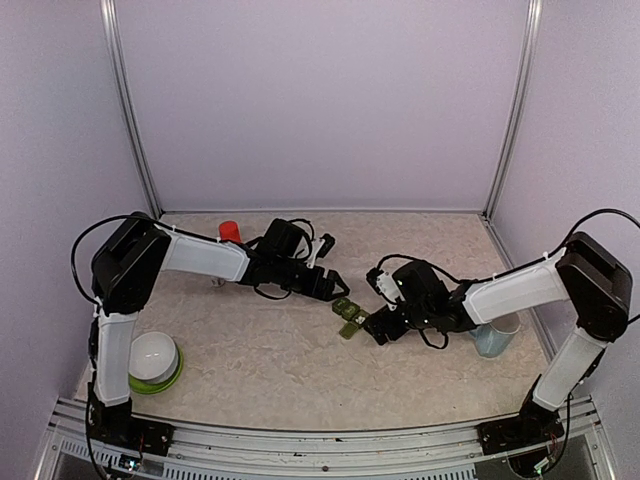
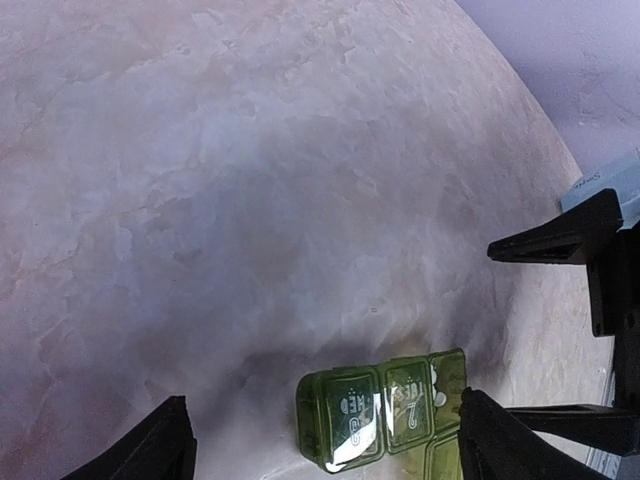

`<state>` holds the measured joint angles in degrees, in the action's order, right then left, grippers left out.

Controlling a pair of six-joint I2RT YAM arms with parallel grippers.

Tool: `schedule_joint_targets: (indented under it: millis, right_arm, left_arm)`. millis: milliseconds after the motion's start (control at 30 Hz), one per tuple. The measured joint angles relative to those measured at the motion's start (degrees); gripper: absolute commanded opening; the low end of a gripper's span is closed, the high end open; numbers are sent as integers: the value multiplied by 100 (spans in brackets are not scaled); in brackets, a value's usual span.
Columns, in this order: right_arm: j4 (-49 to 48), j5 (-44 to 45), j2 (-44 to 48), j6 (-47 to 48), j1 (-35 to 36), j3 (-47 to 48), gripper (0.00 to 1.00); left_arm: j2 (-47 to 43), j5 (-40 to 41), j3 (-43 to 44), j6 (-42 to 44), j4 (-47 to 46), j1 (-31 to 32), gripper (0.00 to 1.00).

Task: Sort the pills into containers
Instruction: Hold the pill container at the center of the board.

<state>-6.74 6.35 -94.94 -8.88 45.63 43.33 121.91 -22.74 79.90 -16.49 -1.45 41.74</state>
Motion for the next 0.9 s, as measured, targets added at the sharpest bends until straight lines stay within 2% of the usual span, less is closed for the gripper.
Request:
schedule_joint_targets:
  millis: [300,600,900]
  right_arm:
    - [155,-2,-378,-131,-46,74,89]
    - [111,-68,-671,-129,-55,387,89]
    - [-17,-170,-654,-129,-68,295,94]
  left_arm:
    - [118,-505,-4,2,-332,70,77]
    - [192,-295,-61,-50,-332,81,65]
    - [354,-83,-114,-131,-326,39,64]
